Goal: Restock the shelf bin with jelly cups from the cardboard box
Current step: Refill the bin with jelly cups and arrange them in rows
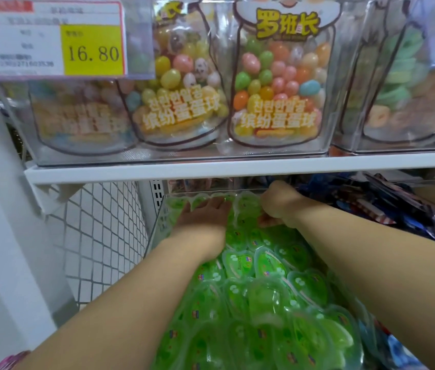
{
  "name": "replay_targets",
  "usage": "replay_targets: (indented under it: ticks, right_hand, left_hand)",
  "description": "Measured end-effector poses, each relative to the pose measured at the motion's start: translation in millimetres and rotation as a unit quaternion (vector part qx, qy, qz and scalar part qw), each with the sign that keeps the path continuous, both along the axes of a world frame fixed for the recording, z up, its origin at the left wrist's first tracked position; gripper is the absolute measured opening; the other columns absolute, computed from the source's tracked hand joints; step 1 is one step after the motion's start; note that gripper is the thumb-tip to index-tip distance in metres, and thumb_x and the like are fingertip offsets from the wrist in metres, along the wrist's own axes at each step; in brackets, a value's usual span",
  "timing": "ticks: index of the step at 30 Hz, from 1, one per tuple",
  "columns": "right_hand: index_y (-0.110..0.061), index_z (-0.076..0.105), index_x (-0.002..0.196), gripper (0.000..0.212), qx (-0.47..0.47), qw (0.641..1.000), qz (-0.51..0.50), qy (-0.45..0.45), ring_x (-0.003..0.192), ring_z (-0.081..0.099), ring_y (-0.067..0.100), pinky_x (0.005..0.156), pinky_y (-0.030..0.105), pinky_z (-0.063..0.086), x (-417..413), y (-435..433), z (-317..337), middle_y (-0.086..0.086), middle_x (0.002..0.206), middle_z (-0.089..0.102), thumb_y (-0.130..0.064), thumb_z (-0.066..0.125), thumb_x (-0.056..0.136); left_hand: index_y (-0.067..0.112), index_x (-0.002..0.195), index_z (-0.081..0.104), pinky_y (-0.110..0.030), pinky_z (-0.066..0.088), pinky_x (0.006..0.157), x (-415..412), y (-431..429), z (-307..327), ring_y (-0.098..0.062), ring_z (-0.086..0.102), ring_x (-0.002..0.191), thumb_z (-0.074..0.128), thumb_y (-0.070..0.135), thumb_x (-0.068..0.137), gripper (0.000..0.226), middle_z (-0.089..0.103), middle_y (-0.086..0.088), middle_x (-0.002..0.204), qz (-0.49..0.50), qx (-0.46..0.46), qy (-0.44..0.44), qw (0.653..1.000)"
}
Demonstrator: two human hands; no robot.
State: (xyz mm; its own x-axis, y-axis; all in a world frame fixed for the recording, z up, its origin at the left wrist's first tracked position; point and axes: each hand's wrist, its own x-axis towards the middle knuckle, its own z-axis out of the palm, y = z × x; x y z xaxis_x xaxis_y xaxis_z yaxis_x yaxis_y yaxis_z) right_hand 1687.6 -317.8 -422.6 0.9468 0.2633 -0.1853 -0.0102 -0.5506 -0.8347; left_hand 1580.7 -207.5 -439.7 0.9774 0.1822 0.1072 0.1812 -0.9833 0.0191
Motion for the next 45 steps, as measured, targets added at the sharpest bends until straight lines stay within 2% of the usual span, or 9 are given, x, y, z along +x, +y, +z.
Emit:
replay_targets:
  ticks: [8, 11, 17, 22, 27, 33, 38, 42, 45]
  right_hand:
    - [-0.002, 0.054, 0.072, 0.024, -0.099, 0.991, 0.054, -0.067, 0.093, 0.066, 0.035, 0.074, 0.041, 0.055, -9, -10, 11, 0.02, 0.091, 0.064, -0.001, 0.046, 0.095]
    - [0.0, 0.061, 0.097, 0.014, -0.165, 0.966, 0.095, -0.174, 0.094, 0.063, 0.031, 0.078, 0.038, 0.055, -27, -20, 24, 0.017, 0.104, 0.063, -0.005, 0.049, 0.091]
    - [-0.011, 0.061, 0.116, 0.025, -0.194, 0.89, 0.248, -0.328, 0.105, 0.058, 0.021, 0.082, 0.021, 0.037, -94, -74, 23, 0.007, 0.115, 0.064, -0.015, 0.05, 0.094]
    - [-0.02, 0.069, 0.106, 0.021, -0.168, 0.906, 0.273, -0.275, 0.068, 0.053, -0.009, 0.061, 0.003, 0.036, -118, -106, 25, -0.014, 0.09, 0.065, -0.027, 0.053, 0.094]
    - [-0.025, 0.069, 0.101, 0.026, -0.131, 0.925, 0.276, -0.226, 0.06, 0.052, -0.012, 0.059, 0.007, 0.038, -138, -124, 35, -0.016, 0.077, 0.063, -0.044, 0.06, 0.086]
    - [-0.032, 0.058, 0.104, 0.057, -0.238, 0.902, 0.265, -0.242, 0.085, 0.057, 0.004, 0.078, 0.022, 0.048, -155, -131, 21, -0.01, 0.099, 0.062, -0.07, 0.066, 0.062]
    - [-0.026, 0.058, 0.086, 0.025, -0.216, 0.91, 0.253, -0.248, 0.071, 0.06, 0.008, 0.07, 0.023, 0.05, -152, -126, 12, -0.004, 0.078, 0.066, -0.042, 0.071, 0.071]
    - [-0.02, 0.066, 0.086, 0.012, -0.098, 0.949, 0.212, -0.211, 0.055, 0.053, -0.004, 0.058, 0.009, 0.043, -138, -128, 17, -0.009, 0.071, 0.063, -0.024, 0.072, 0.077]
    - [-0.016, 0.067, 0.084, 0.003, 0.074, 0.973, 0.158, -0.153, 0.069, 0.062, 0.014, 0.079, 0.039, 0.054, -118, -125, 15, 0.009, 0.08, 0.069, -0.018, 0.069, 0.082]
  left_hand:
    - [0.024, 0.151, 0.006, -0.047, 0.009, 0.118, -2, 0, 0, -0.021, 0.01, 0.146, 0.04, 0.01, 0.096, 0.067, 0.003, 0.004, 0.16, 0.004, -0.004, 0.008, 1.0]
    - [0.025, 0.151, 0.008, -0.047, 0.012, 0.118, -11, -5, 1, -0.02, 0.013, 0.145, 0.043, 0.013, 0.095, 0.067, 0.005, 0.004, 0.159, -0.004, -0.004, -0.011, 1.0]
    - [0.027, 0.135, 0.047, -0.031, 0.042, 0.099, -62, -28, 7, -0.02, 0.052, 0.119, 0.042, 0.019, 0.097, 0.039, 0.053, -0.002, 0.134, -0.056, -0.108, -0.088, 0.989]
    - [0.026, 0.127, 0.057, -0.014, 0.033, 0.085, -94, -44, 15, -0.009, 0.052, 0.115, 0.042, 0.03, 0.1, 0.031, 0.058, 0.007, 0.128, -0.058, -0.207, -0.063, 0.975]
    - [0.033, 0.13, 0.047, -0.021, 0.04, 0.081, -113, -52, 19, -0.005, 0.052, 0.095, 0.054, 0.059, 0.084, 0.054, 0.053, 0.01, 0.116, -0.046, -0.261, -0.01, 0.964]
    - [0.029, 0.124, 0.048, -0.019, 0.034, 0.075, -113, -57, 10, -0.005, 0.045, 0.088, 0.069, 0.047, 0.079, 0.053, 0.044, 0.011, 0.113, -0.071, -0.195, -0.005, 0.978]
    - [0.026, 0.11, 0.053, -0.019, 0.038, 0.064, -111, -58, 12, -0.003, 0.053, 0.075, 0.071, 0.044, 0.078, 0.042, 0.049, 0.013, 0.099, -0.053, -0.227, -0.035, 0.972]
    - [0.029, 0.114, 0.051, -0.029, 0.047, 0.081, -111, -48, 17, -0.006, 0.054, 0.088, 0.068, 0.046, 0.079, 0.043, 0.048, 0.015, 0.11, -0.026, -0.176, -0.079, 0.981]
    - [0.031, 0.118, 0.048, -0.028, 0.045, 0.081, -111, -42, 17, -0.008, 0.053, 0.096, 0.066, 0.048, 0.081, 0.044, 0.047, 0.016, 0.116, -0.015, -0.12, -0.076, 0.99]
